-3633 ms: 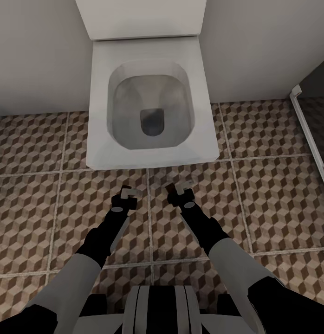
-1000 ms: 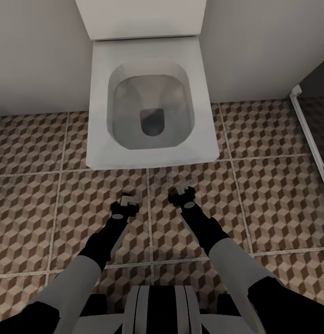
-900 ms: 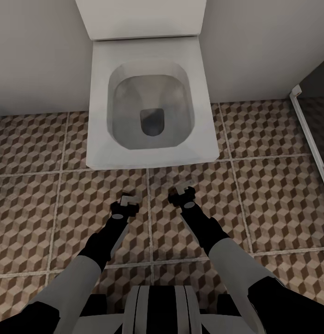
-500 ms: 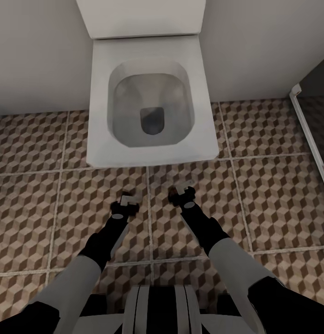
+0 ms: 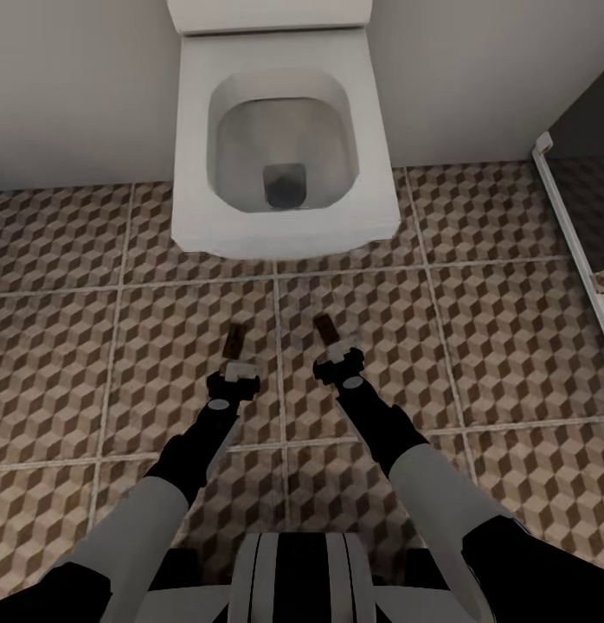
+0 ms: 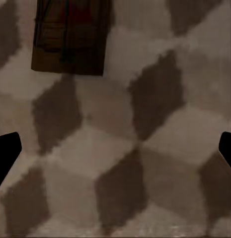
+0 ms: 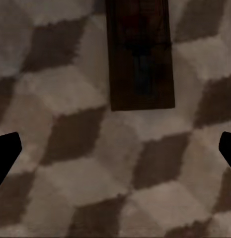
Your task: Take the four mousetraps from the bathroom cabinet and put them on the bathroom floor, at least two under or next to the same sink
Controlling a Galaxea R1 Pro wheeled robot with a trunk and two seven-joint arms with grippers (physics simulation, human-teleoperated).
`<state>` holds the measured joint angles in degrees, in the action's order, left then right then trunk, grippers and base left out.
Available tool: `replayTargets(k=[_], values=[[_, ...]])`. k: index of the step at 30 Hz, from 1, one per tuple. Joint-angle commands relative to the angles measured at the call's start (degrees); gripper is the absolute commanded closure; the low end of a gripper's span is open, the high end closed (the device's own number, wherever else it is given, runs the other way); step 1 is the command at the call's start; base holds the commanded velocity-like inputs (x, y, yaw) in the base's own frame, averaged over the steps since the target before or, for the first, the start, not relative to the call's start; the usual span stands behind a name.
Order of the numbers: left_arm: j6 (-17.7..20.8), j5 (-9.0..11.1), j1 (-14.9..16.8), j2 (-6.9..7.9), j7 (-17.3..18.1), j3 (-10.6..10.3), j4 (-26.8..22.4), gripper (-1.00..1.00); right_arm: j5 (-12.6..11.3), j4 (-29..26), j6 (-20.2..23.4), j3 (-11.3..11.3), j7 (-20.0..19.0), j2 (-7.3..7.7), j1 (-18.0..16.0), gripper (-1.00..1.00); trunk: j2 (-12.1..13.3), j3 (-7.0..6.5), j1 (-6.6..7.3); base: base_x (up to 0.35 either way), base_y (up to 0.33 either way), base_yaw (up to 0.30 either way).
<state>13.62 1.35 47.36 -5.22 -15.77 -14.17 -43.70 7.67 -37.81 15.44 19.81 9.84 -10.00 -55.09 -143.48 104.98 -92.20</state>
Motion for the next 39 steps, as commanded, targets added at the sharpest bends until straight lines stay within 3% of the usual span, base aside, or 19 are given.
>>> replayTargets(k=[1, 29, 39], values=[[0.24, 0.14, 0.03, 0.04, -0.40, -0.25, -0.08, -1.00, 0.59, -0.09, 0.49, 0.13, 0.18, 0.00, -0.02, -1.00, -0.01, 0.02, 0.04, -0.333, 0.000, 0.000], [0.09, 0.14, 0.02, 0.13, -0.32, -0.27, -0.32, -1.00, 0.59, -0.33, 0.31, 0.14, 0.09, 0.00, -0.02, -1.00, -0.01, 0.02, 0.04, -0.335, 0.000, 0.000], [0.41, 0.22, 0.01, -0.01, -0.38, -0.39, -4.30, -1.00, 0.59, -0.49, 0.08, 0.14, 0.04, 0.00, -0.02, -1.00, -0.01, 0.02, 0.04, -0.106, 0.000, 0.000]])
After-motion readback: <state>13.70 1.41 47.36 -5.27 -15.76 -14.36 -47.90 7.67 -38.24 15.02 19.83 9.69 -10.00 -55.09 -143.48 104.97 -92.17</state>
